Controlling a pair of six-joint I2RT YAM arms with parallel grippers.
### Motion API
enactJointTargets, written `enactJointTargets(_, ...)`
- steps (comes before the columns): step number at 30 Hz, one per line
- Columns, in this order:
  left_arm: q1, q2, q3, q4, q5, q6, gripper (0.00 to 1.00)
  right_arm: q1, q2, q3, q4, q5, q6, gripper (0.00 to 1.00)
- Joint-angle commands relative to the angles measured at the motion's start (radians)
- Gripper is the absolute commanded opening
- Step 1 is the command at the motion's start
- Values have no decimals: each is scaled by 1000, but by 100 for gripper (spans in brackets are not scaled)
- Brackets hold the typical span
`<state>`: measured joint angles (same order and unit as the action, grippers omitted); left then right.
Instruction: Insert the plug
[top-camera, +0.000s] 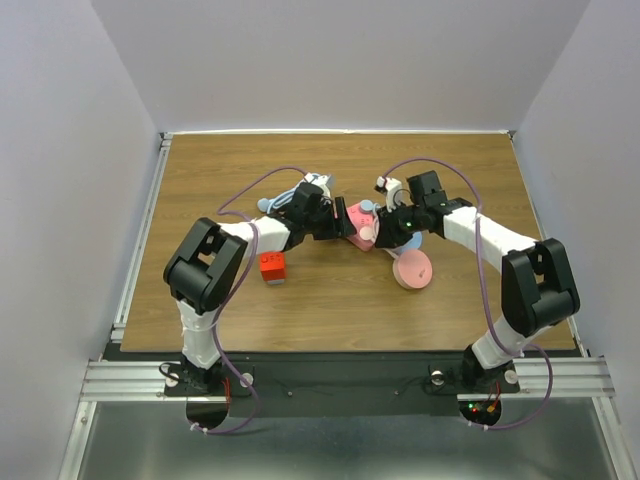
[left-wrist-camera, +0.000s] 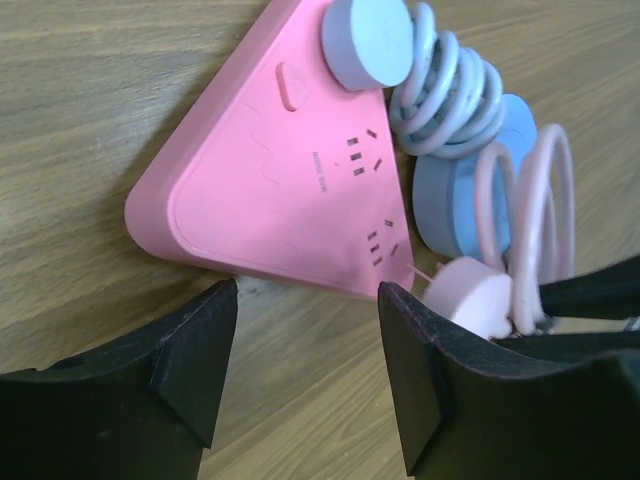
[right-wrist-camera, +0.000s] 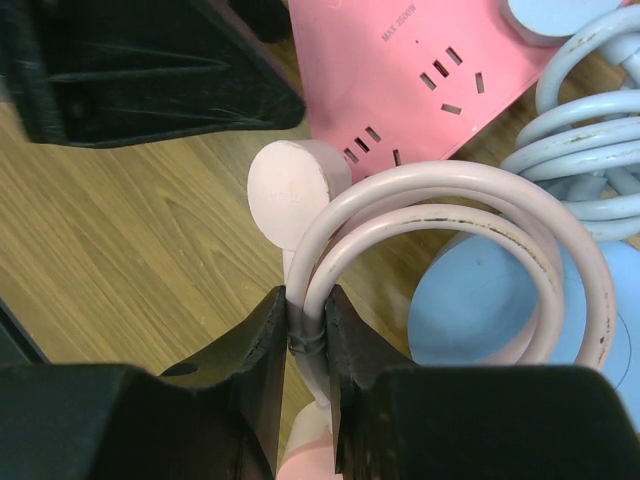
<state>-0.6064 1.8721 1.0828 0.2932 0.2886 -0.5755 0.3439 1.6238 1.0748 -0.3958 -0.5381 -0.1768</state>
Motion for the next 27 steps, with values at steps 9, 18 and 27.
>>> enactJointTargets(9, 4, 32, 26, 32, -22, -53, 71, -26, -77, 57, 69, -14, 2, 0)
enactJointTargets(18, -18, 13, -56, 211, -126, -223, 75, -26, -168, 10, 89, 1, 43, 1)
enactJointTargets(27, -19, -5, -144, 360, -180, -325, 75, -26, -307, -18, 87, 16, 65, 1)
